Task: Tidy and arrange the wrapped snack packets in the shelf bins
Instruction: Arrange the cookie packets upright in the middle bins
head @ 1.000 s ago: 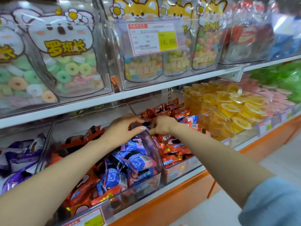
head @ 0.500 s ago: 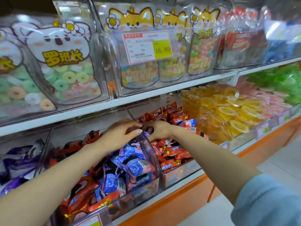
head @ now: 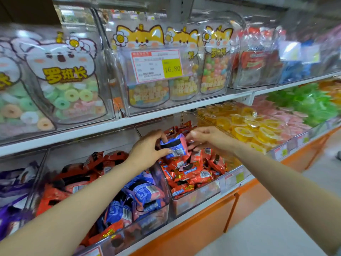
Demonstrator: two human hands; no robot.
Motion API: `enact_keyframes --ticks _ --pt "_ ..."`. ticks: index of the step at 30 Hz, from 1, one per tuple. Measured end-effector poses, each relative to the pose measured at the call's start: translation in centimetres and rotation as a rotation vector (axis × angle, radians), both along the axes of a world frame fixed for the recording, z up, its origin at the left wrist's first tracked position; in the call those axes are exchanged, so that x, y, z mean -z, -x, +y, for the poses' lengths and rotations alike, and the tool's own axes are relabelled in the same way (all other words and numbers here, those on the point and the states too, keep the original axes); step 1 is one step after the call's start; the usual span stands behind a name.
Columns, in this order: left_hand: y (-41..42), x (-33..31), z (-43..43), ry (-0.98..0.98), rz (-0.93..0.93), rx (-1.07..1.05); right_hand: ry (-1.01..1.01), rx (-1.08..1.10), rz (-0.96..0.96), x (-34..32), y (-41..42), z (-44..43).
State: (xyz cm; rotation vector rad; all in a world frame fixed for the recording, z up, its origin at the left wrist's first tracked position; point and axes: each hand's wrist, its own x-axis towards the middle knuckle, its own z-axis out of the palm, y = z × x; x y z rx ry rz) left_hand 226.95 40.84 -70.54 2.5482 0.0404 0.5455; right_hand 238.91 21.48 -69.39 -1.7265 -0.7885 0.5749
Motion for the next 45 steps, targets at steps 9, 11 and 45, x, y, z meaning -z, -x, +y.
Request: enact_keyframes --ticks 9,11,45 --pt "0.6 0.4 -0.3 -0.048 0.047 -0.1 0.672 0.126 -0.811 3.1 -5.5 -0.1" --pt "0.7 0.3 -0.2 -0.059 0.041 -0.08 0.783 0.074 -0.865 3.8 -5.6 0.5" --pt "9.2 1.2 6.7 -0.274 0.261 -0.283 -0.031 0.057 -0.737 1.9 10.3 9.5"
